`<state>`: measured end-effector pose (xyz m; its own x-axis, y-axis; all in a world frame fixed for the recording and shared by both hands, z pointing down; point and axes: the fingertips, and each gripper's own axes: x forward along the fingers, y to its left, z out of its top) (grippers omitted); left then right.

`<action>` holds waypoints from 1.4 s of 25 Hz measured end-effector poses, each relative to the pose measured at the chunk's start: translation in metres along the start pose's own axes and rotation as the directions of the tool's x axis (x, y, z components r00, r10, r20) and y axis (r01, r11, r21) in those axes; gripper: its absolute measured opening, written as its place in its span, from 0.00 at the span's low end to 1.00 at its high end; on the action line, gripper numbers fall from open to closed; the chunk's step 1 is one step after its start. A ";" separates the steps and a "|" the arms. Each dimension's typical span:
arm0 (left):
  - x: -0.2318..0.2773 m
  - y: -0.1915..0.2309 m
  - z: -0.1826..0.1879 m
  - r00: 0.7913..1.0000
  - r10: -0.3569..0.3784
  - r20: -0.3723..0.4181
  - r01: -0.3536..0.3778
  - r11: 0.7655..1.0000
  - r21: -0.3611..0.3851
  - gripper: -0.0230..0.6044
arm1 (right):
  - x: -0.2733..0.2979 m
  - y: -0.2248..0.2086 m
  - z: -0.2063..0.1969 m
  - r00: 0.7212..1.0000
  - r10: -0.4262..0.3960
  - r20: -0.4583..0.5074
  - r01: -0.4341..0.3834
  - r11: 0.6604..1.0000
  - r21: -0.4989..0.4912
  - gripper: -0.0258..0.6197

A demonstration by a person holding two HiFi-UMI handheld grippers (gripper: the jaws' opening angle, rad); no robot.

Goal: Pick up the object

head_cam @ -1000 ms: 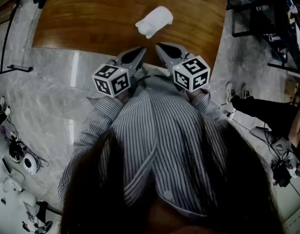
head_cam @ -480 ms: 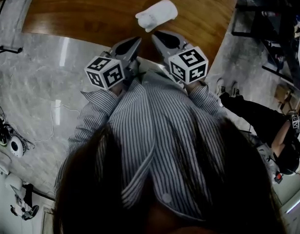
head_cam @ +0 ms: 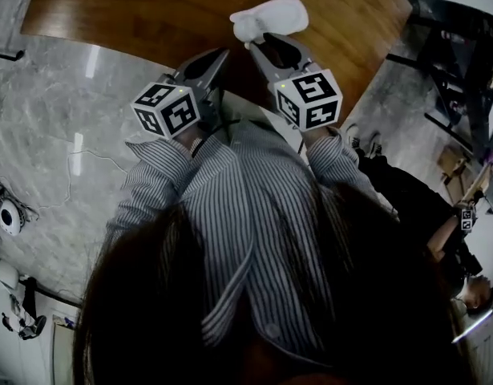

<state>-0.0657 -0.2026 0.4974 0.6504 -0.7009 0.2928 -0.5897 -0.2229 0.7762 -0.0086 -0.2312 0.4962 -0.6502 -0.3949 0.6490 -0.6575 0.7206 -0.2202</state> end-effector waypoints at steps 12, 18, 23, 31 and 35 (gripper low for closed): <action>0.008 0.020 -0.013 0.999 -0.002 0.032 0.005 0.996 -0.093 0.04 | 0.029 -0.006 -0.011 0.995 -0.085 -0.056 0.078 0.991 -0.107 0.42; 0.005 0.026 -0.015 0.998 -0.001 0.060 0.009 0.992 -0.129 0.04 | 0.047 -0.005 -0.017 0.989 -0.111 -0.093 0.097 0.985 -0.142 0.42; 0.000 0.028 -0.016 0.997 0.001 0.072 0.009 0.990 -0.140 0.04 | 0.055 -0.007 -0.025 0.980 -0.149 -0.131 0.130 0.981 -0.146 0.42; -0.005 0.030 -0.020 0.998 0.007 0.068 0.003 0.988 -0.154 0.04 | 0.058 -0.007 -0.022 0.973 -0.189 -0.135 0.158 0.965 -0.209 0.39; -0.005 0.028 -0.013 0.997 0.007 0.072 0.004 0.990 -0.144 0.04 | 0.053 -0.009 -0.015 0.976 -0.173 -0.128 0.148 0.972 -0.184 0.38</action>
<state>-0.0788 -0.1965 0.5251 0.6102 -0.7494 0.2571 -0.5123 -0.1256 0.8496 -0.0317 -0.2501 0.5438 -0.4722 -0.4373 0.7654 -0.6650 0.7466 0.0163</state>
